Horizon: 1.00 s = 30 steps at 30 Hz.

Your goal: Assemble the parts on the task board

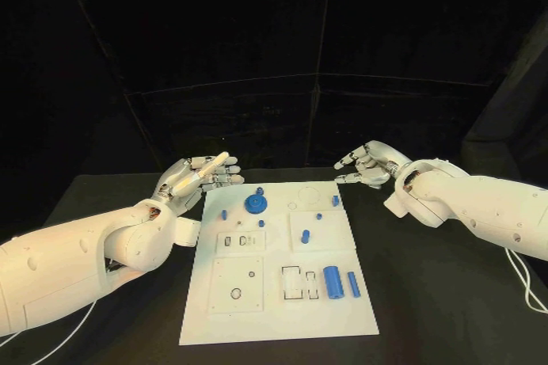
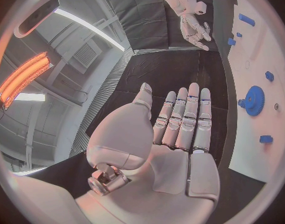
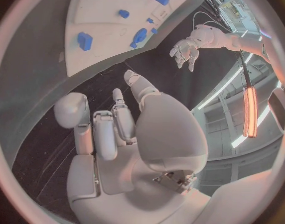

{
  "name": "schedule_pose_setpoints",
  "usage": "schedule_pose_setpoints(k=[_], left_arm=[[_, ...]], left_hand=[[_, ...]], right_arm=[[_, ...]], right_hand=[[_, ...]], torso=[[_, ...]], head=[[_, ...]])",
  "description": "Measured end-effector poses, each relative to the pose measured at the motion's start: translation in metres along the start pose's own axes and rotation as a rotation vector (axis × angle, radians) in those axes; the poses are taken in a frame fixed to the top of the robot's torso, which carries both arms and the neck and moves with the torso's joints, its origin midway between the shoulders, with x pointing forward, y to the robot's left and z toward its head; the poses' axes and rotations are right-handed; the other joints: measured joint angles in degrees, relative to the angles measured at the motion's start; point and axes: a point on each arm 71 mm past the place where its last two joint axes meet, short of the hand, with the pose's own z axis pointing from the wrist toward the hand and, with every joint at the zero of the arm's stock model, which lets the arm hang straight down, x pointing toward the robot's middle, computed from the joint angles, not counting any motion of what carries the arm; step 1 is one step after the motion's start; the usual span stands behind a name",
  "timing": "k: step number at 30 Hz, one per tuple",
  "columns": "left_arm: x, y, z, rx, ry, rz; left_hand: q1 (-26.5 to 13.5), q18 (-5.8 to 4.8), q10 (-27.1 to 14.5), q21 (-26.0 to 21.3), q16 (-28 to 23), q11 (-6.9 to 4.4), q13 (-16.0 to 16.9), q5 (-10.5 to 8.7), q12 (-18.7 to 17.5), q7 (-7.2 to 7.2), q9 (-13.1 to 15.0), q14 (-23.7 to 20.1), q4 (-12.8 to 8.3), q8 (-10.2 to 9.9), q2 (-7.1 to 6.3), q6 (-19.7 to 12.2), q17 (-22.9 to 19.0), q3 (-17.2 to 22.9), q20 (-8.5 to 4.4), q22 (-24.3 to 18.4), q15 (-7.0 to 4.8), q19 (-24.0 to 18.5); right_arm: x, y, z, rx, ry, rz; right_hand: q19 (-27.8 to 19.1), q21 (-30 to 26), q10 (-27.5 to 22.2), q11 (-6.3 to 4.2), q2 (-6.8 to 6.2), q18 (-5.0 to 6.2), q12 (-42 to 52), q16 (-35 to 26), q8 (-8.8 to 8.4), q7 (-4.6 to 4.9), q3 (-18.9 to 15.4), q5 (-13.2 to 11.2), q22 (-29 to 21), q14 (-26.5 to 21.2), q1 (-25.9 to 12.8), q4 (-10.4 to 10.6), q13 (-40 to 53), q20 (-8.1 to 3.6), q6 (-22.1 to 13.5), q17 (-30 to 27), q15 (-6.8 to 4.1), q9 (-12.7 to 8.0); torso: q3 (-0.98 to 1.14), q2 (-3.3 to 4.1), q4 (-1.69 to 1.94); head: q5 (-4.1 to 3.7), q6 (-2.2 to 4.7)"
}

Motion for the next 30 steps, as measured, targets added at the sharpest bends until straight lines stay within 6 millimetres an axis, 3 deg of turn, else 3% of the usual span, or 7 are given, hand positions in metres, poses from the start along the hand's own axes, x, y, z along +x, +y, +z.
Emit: schedule_pose_setpoints(k=[10,11,25,30], left_arm=[[0.001,0.001,0.001,-0.003,0.005,-0.003],[0.001,0.001,0.001,-0.003,0.005,-0.003],[0.001,0.002,0.001,-0.006,0.008,-0.006],[0.001,0.003,0.001,-0.007,0.009,-0.006]], left_hand=[[0.00,0.00,0.00,0.00,0.00,0.00,0.01,0.00,0.00,0.00,0.00,0.00,0.00,0.00,0.00,0.00,0.00,0.00,0.00,0.00,0.00,0.00],[0.00,0.00,0.00,0.00,0.00,0.00,0.00,0.00,0.00,0.00,0.00,0.00,0.00,0.00,0.00,0.00,0.00,0.00,0.00,0.00,0.00,0.00],[0.00,0.00,0.00,0.00,0.00,0.00,0.01,0.00,0.00,0.00,0.00,0.00,0.00,0.00,0.00,0.00,0.01,0.00,0.00,0.01,0.00,0.00],[0.00,0.00,0.00,0.00,0.00,0.00,0.01,0.00,0.01,0.00,0.00,0.00,0.00,0.00,0.00,0.01,0.01,0.00,0.00,0.01,0.00,0.00]], right_arm=[[0.012,-0.007,0.002,-0.002,0.027,-0.235],[0.014,-0.008,0.002,-0.002,0.032,-0.254],[0.033,-0.020,-0.002,0.011,0.103,-0.393],[0.037,-0.023,-0.003,0.017,0.116,-0.405]], right_hand=[[3.85,7.85,1.00,0.39,0.13,-1.77,4.73,2.98,-0.32,0.41,-2.64,-1.70,13.40,-0.10,-0.13,0.68,0.89,0.43,-3.38,0.05,0.22,-0.27],[4.03,8.19,1.00,0.39,0.13,-2.18,4.90,2.98,-0.32,0.22,-2.94,-1.95,13.88,-0.15,-0.13,0.61,0.89,0.61,-3.58,0.05,0.27,-0.26],[4.03,8.46,1.00,0.39,0.13,-2.16,4.90,2.98,-0.32,0.44,-3.60,-1.97,14.70,0.05,-0.14,0.94,0.88,0.61,-4.24,0.04,0.48,-0.26],[4.03,8.69,0.99,0.39,0.83,-2.16,5.00,2.98,-0.32,0.43,-3.80,-1.97,15.01,0.06,-0.21,1.14,0.88,0.61,-4.22,0.04,0.47,-0.26]], torso=[[0.04,-0.02,0.13],[0.03,-0.02,0.16],[-0.06,-0.08,0.13],[-0.07,-0.12,0.13]], head=[[-0.57,-0.24],[-0.63,-0.26],[-0.85,-0.63],[-0.86,-0.72]])
